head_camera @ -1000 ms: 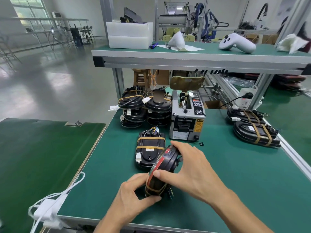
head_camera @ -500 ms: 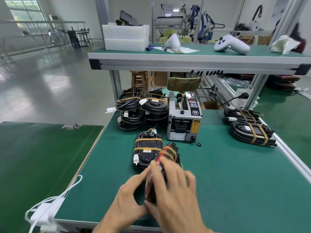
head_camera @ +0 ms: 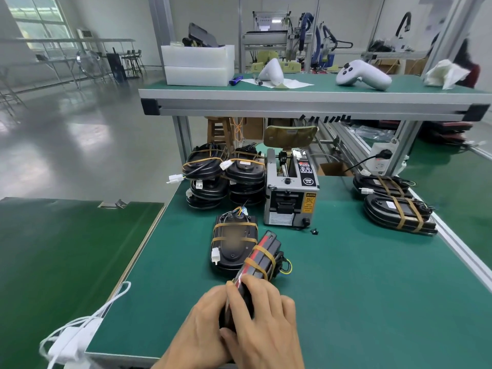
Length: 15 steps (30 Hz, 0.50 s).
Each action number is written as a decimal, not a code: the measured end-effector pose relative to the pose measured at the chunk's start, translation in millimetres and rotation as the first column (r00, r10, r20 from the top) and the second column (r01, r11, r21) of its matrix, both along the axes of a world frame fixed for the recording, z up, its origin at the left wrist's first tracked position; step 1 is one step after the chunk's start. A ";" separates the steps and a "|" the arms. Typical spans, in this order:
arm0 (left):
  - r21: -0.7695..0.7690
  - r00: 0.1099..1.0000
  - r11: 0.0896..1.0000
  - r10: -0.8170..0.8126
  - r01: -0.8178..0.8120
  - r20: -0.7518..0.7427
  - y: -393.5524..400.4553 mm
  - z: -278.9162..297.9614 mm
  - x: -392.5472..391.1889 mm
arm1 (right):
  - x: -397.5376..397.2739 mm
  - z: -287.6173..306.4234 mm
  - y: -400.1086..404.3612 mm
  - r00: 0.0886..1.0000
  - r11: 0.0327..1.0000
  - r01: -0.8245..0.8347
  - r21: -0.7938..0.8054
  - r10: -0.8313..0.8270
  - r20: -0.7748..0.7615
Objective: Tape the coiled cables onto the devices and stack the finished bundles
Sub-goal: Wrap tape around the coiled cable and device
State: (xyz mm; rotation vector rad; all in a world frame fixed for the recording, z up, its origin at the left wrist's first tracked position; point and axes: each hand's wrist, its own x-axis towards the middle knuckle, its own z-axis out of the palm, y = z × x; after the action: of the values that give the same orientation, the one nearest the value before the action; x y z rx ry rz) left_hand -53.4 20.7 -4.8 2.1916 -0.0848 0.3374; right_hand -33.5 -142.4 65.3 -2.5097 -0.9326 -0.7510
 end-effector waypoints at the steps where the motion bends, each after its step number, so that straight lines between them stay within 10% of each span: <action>1: -0.003 1.000 1.000 -0.007 0.007 0.007 -0.1 0.6 -0.7 | 0.3 0.5 -1.4 1.000 1.000 -0.015 0.027 0.015 0.004; 5: 0.092 0.999 0.996 0.022 -0.019 -0.039 0.8 0.7 4.0 | 24.9 16.1 -17.4 0.988 0.929 -0.131 0.346 0.152 -0.032; 9: 0.122 0.999 0.993 0.008 -0.003 -0.045 0.7 -2.4 5.6 | 105.9 42.2 -36.0 0.893 0.705 0.256 0.661 0.090 -0.441; 15: 0.148 1.000 0.989 0.018 -0.017 -0.003 -2.6 4.1 4.1 | 200.8 35.5 -29.5 0.640 0.616 0.601 0.509 0.010 -0.768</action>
State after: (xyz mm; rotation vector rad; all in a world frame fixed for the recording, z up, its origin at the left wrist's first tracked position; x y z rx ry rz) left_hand -49.3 18.1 -0.7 2.3410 -0.0908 0.3460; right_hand 167.3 -172.0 100.9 -1.9002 0.1580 -0.0930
